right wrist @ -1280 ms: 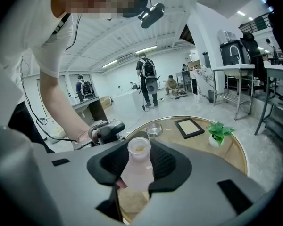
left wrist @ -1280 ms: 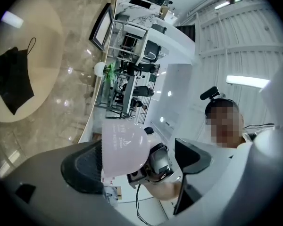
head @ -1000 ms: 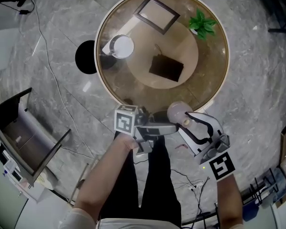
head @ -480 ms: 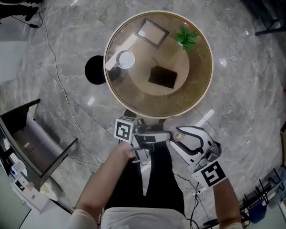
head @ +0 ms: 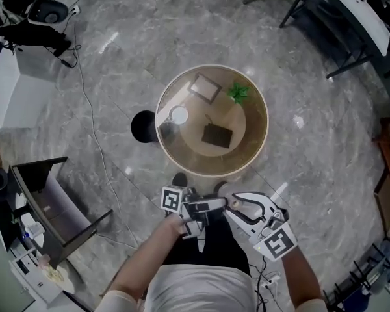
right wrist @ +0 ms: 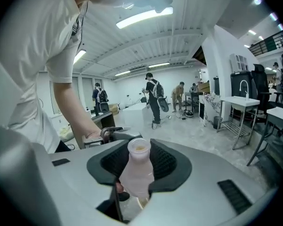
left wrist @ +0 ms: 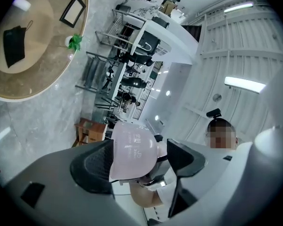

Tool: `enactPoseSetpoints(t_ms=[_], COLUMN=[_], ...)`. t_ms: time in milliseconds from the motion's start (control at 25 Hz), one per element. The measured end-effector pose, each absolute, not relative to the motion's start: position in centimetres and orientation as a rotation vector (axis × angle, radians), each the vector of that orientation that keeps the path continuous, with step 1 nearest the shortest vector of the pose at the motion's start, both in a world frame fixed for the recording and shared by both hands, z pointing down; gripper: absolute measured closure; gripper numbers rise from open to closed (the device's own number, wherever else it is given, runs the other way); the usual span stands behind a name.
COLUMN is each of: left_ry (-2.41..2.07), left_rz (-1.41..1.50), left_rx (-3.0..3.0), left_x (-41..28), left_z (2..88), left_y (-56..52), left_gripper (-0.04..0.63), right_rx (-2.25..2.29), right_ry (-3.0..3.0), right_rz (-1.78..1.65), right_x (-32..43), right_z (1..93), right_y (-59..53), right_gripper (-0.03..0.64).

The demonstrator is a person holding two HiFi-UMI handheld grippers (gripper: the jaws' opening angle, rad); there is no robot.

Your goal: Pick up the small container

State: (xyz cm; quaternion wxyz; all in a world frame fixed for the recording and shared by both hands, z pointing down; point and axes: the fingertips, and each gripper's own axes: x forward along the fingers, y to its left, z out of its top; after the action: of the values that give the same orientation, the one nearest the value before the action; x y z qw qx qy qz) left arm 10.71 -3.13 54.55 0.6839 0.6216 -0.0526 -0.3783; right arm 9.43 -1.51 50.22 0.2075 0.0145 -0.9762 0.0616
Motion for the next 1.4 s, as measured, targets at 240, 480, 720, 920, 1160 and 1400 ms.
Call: enactPoseSetpoints(t_ms=[240,480,720,920,1160,1400], left_ry=[-0.154,-0.183,-0.187,-0.179,-0.173,-0.162], left_rz=[-0.87,-0.89,-0.894,-0.895,-0.881,-0.871], left_rx=[1.387,1.431,1.45,1.455,1.443,1.451], left_x=[11.6,11.6,10.8,9.5,7.9,6.3], left_z=[48.9,43.8,40.5,38.3,36.4,35.1], left_y=[-1.2,0.1,1.4,3.6,7.3,10.6], left_gripper=[0.31,0.311,0.311,0.312,0.313,0.313], right_rx=[0.0,-0.029,-0.02,-0.003,0.036,0.077], right_ry=[-2.767,-2.801,-2.826,-2.84,-2.844,-2.844], right_rz=[0.139,0.065,0.015,0.014,0.022,0.004], right_x=[10.3,10.5,9.7,8.3,6.6,5.1], right_z=[43.9,38.7,35.2,33.1,31.0,29.9], right_y=[0.3,1.8,3.1,5.5,9.0,12.3], right_gripper=[0.466,0.466,0.466,0.466,0.466,0.466])
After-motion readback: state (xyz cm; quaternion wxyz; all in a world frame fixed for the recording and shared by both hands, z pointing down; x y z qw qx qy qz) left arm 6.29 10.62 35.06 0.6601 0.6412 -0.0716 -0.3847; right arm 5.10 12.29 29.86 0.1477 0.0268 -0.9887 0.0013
